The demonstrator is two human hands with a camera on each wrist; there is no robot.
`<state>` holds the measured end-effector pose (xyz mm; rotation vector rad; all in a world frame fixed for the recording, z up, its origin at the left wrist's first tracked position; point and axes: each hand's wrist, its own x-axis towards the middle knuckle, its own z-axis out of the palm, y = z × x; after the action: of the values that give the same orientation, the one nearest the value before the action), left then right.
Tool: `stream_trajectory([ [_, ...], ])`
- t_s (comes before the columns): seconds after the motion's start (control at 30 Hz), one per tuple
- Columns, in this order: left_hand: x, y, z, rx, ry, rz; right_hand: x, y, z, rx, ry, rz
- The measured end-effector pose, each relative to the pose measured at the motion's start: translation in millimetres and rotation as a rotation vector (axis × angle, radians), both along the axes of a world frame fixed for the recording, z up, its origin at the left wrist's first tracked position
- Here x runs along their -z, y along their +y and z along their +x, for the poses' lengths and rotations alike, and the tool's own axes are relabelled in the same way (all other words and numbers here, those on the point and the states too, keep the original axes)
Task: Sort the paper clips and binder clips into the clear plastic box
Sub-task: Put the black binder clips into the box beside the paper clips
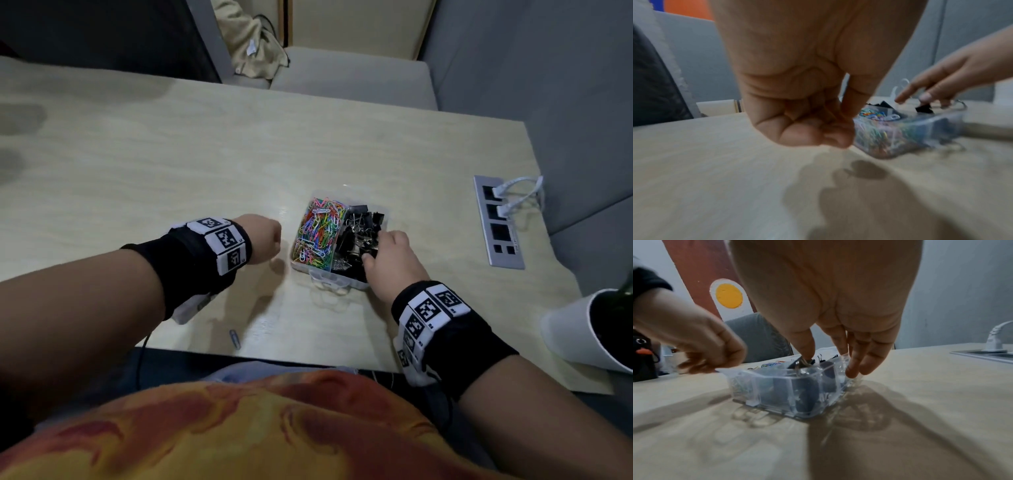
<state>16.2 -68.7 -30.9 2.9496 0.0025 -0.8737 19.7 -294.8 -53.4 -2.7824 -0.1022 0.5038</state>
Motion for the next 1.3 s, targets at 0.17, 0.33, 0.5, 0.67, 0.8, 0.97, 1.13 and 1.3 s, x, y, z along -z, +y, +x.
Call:
stream_trajectory([
  [0.17,2.3,-1.2,-42.9,0.362,0.37,0.218,-0.8,-0.3,1.9,-0.017,0.008,-0.041],
  [0.33,21.5,2.7,-60.3,0.42,0.335,0.238,1.8,-1.3,-0.8,-0.022,0.013,-0.058],
  [0.5,22.9,7.8,-51.7,0.304,0.1,0.2,4.9,-1.7,-2.2,-0.019,-0.005,-0.054],
  [0.67,28.0,0.4,-46.7,0.316,-0.002,0.205,5.6,-4.3,-0.8,0.001,-0.013,0.019],
  [0.8,33.0,4.5,-51.8,0.438,-0.059,0.261,3.7,-4.4,-0.4,0.023,-0.009,0.019],
  [0.97,32.0,13.4,-52.2,0.554,-0.069,0.212,2.2,1.9,3.4,0.049,-0.002,-0.018],
  [1.13,34.3,8.9,-42.6,0.532,-0.031,0.204,2.7,10.1,4.5,0.09,0.016,-0.048],
  [1.3,35.1,5.5,-33.9,0.499,-0.006,0.186,3.8,12.1,6.6,0.113,0.036,-0.039],
])
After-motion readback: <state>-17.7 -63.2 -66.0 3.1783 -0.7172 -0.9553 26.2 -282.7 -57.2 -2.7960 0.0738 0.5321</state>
